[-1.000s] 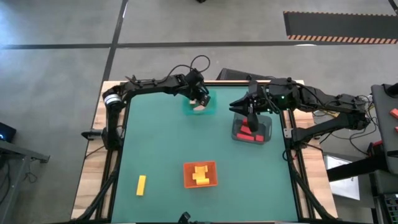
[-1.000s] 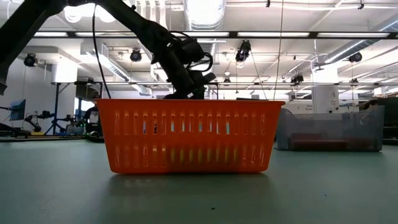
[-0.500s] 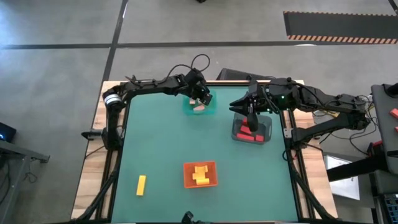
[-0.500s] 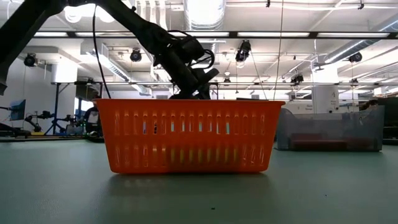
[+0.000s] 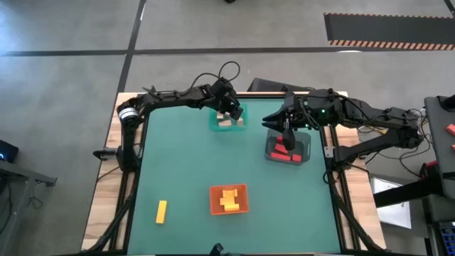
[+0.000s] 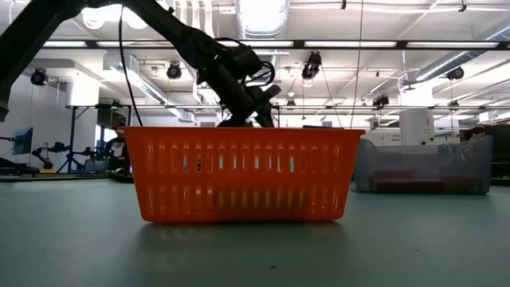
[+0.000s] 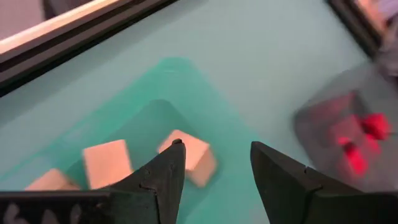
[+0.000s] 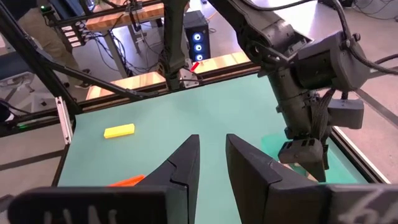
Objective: Sort & place blocks by color
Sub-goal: Put the yellow block into the orange bin
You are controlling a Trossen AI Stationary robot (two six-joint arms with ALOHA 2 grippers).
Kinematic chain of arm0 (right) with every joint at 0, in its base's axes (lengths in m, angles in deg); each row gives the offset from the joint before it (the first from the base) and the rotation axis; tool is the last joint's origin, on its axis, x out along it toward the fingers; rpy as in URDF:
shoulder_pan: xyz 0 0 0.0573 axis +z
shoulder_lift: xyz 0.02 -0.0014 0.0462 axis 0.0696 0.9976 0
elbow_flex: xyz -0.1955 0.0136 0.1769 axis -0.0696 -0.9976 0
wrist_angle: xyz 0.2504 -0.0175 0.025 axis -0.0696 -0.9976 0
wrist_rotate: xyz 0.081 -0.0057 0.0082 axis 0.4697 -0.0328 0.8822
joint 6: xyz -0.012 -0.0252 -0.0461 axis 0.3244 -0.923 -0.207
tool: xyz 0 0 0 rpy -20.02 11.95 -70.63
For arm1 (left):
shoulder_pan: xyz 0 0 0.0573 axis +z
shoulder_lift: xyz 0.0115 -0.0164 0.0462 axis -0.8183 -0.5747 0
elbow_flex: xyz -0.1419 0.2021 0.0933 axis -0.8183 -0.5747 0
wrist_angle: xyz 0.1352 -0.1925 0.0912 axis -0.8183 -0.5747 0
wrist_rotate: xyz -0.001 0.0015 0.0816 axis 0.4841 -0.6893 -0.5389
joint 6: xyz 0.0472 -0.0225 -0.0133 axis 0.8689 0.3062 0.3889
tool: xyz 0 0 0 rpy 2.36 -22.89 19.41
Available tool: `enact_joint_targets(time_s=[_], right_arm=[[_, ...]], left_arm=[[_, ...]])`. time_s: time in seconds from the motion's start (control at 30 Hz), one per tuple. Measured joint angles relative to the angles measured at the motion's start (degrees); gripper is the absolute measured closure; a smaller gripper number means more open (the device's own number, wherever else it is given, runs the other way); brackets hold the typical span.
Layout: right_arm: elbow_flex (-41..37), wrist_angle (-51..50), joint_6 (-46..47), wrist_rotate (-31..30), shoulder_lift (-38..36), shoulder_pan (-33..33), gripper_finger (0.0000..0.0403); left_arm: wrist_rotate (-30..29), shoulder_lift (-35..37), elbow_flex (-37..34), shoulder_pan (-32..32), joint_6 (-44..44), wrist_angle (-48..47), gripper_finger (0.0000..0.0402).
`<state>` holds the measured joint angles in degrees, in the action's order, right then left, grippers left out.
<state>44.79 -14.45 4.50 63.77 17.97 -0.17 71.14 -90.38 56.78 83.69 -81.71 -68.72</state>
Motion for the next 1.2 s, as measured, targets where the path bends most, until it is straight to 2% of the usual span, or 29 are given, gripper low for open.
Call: enact_joint_targets(time_s=[0.17,0.37,0.6,0.83,1.0,1.2], right_arm=[[0.0,0.0,0.0,0.0,0.1,0.0,0.0335],[-0.2,0.1,0.6,-0.1,0.9,0.0,0.0335],[-0.3,1.5,0.4,-0.1,4.0,0.0,0.0335],[-0.3,6.3,0.2,-0.1,7.0,0.0,0.0335],[-0.3,8.9,-1.1,0.0,8.3,0.0,0.0335],[-0.3,9.5,-1.9,0.0,8.4,-0.1,0.0335]], left_arm=[[5.9,3.2,0.5,-0.4,-0.1,0.1,0.0235],[6.5,10.7,-0.2,-3.0,0.0,-5.0,0.0235],[6.5,20.1,-1.4,-8.3,-0.1,-18.9,0.0235],[6.5,26.7,-2.4,-15.6,-4.6,-39.5,0.0235],[6.3,31.7,-8.3,-22.4,-10.9,-44.4,0.0235],[6.2,38.3,-20.2,-30.9,-27.9,-44.2,0.0235]])
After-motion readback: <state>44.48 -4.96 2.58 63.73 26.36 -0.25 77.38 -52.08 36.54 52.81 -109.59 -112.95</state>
